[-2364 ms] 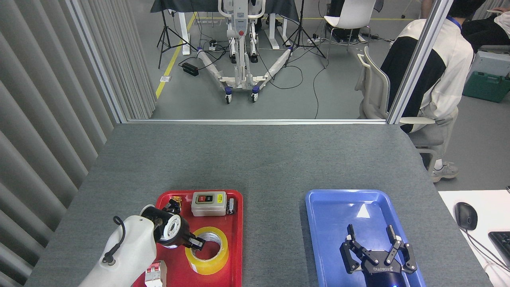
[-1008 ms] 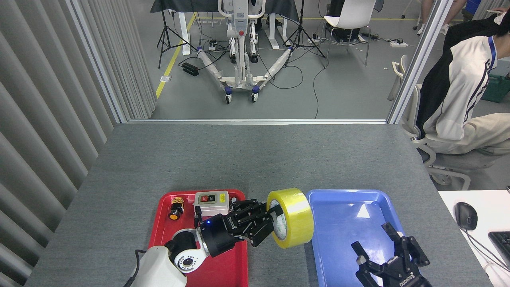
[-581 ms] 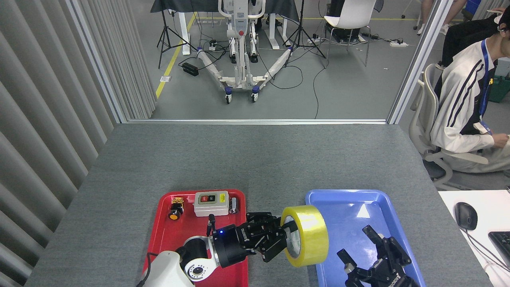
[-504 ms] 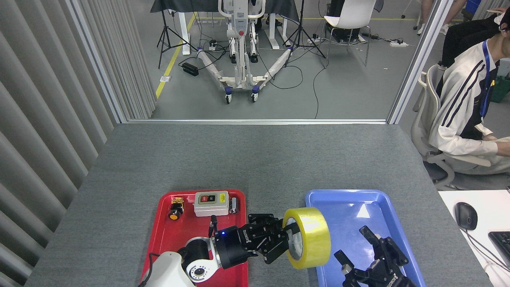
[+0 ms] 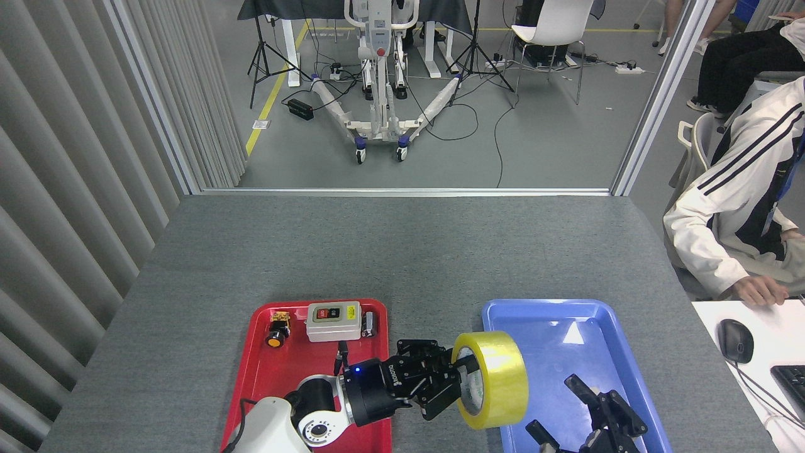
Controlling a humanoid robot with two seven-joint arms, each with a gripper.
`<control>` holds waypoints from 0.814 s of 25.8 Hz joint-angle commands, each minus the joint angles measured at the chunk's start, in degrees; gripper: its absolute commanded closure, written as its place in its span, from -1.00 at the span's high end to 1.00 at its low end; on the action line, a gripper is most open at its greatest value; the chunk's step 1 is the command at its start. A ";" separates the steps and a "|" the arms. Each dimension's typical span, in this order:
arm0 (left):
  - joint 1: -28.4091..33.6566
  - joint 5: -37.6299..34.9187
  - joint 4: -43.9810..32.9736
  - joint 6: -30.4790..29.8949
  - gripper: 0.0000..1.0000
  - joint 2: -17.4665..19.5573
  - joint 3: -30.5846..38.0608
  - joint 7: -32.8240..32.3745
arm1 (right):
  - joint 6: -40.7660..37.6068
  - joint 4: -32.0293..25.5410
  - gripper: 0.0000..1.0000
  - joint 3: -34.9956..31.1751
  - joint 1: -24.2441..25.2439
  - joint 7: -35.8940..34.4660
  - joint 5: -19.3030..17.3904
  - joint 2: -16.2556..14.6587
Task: Place and move tape with both arms
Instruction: 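Close the right gripper on the tape held by the left gripper, then release the tape from the left gripper and withdraw it to the red tray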
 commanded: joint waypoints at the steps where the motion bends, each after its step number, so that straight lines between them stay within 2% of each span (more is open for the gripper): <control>1: -0.03 0.00 -0.24 0.04 -1.00 -0.03 -0.94 0.08 | 0.00 -2.18 1.00 2.61 0.15 0.40 0.03 -0.16; 6: -0.03 0.00 -0.33 0.04 -1.00 -0.29 -2.08 0.08 | 0.00 -3.33 1.00 5.60 -0.11 2.42 0.03 -0.07; 7: -0.03 0.00 -0.33 0.04 -1.00 -0.38 -2.26 0.08 | 0.00 -3.41 0.93 5.77 -0.11 2.59 0.21 0.11; 11: -0.03 0.00 -0.41 0.04 -1.00 -0.64 -2.43 0.08 | 0.00 -3.41 0.09 5.86 -0.11 2.86 0.30 -0.07; 13: -0.03 0.00 -0.41 0.04 -1.00 -0.73 -2.70 -0.01 | 0.00 -3.41 -0.22 5.86 -0.02 2.86 0.30 -0.07; 18: 0.06 0.00 -0.50 0.04 -1.00 -1.26 -3.05 -0.36 | 0.00 -3.41 -0.73 5.69 -0.11 2.86 0.30 -0.24; 21: 0.23 -0.08 -0.68 0.04 -0.95 -1.26 -3.14 -0.28 | 0.00 -3.41 -0.91 5.42 -0.11 2.86 0.30 -0.24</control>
